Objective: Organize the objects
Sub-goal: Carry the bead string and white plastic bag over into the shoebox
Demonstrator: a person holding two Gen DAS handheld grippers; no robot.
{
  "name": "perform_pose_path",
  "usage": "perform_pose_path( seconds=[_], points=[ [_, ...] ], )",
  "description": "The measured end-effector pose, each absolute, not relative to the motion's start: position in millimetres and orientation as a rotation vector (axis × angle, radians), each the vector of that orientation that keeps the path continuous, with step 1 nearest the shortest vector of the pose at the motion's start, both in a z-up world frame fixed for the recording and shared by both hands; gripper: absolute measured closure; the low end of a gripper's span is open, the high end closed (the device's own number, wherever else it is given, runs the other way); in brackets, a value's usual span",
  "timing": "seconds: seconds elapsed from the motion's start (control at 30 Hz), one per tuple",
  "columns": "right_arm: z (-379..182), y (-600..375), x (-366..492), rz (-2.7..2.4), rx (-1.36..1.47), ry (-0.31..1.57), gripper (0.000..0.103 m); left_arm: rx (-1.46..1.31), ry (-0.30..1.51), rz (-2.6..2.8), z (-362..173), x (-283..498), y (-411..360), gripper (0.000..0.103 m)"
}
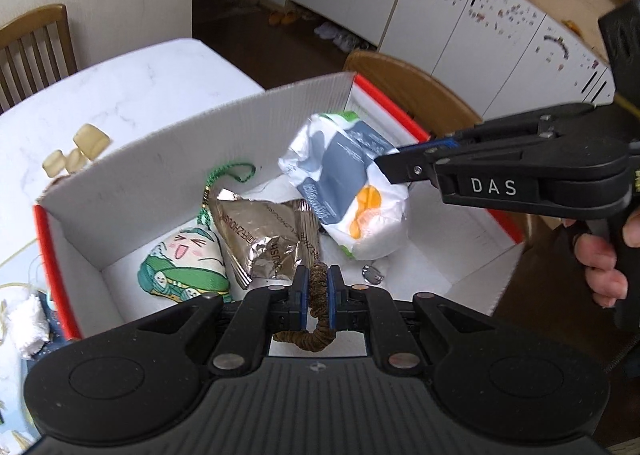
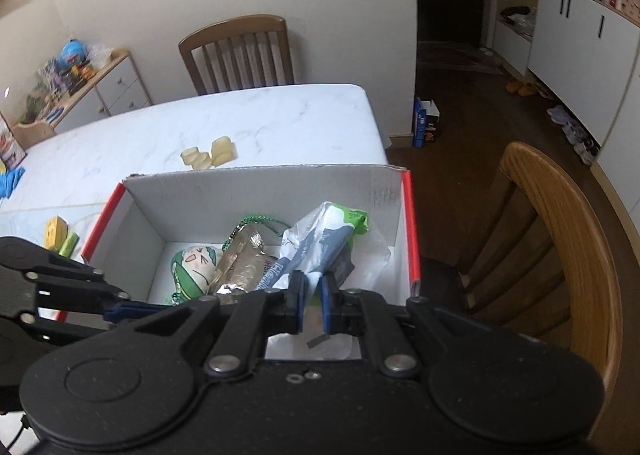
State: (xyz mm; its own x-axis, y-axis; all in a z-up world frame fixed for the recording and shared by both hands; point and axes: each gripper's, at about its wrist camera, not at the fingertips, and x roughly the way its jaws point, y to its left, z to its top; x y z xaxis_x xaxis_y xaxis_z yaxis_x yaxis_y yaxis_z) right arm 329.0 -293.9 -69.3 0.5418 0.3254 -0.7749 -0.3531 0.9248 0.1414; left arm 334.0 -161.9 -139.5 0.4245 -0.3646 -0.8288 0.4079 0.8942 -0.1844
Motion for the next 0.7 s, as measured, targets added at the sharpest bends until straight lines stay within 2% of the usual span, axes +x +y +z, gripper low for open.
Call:
perform_pose_path(
  seconds=[0.7],
  points=[
    [-96,-288,360,0.421,-0.089,0.964,0.095,0.078,1.177,-0.385,-184,354,-170,0.094]
  ],
)
